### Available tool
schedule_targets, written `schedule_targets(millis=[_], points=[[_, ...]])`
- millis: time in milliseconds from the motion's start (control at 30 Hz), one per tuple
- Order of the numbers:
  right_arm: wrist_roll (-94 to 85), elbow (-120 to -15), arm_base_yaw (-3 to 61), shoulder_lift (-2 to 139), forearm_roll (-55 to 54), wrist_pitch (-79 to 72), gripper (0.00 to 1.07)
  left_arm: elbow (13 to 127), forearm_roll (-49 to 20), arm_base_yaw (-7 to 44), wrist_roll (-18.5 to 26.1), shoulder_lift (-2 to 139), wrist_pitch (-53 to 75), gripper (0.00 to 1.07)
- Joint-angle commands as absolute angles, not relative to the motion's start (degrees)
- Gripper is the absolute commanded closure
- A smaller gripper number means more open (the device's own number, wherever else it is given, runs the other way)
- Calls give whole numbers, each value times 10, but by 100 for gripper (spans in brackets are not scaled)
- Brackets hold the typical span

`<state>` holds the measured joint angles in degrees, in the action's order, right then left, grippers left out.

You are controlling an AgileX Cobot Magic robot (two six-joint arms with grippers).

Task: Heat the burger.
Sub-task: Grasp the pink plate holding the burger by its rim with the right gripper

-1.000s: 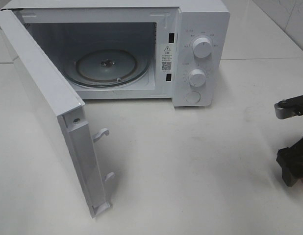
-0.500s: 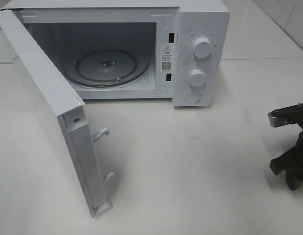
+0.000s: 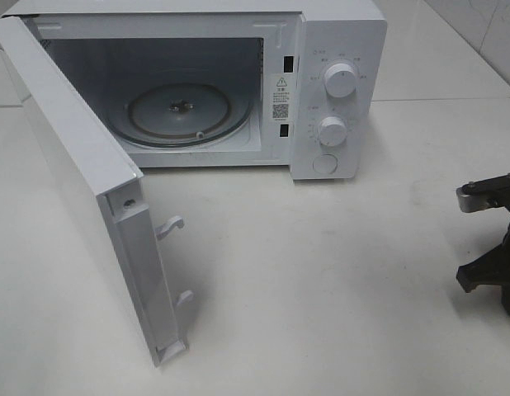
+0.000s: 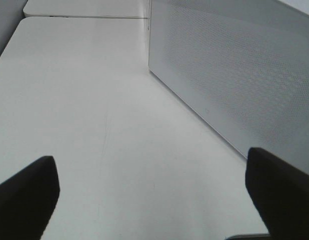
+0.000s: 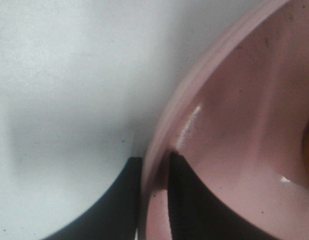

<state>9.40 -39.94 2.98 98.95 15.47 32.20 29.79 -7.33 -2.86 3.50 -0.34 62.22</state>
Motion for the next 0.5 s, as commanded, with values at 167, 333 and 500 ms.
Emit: schedule_targets(millis=[167,333,500], points=[[156,-399,48,967,210,357,107,296,-73,-29,34,-13,614,14],[200,-399,65,953,257,380,107,296,-73,-29,34,-13,614,14],[237,-399,93,939,292,406,107,296,-73,-29,34,-13,614,14]])
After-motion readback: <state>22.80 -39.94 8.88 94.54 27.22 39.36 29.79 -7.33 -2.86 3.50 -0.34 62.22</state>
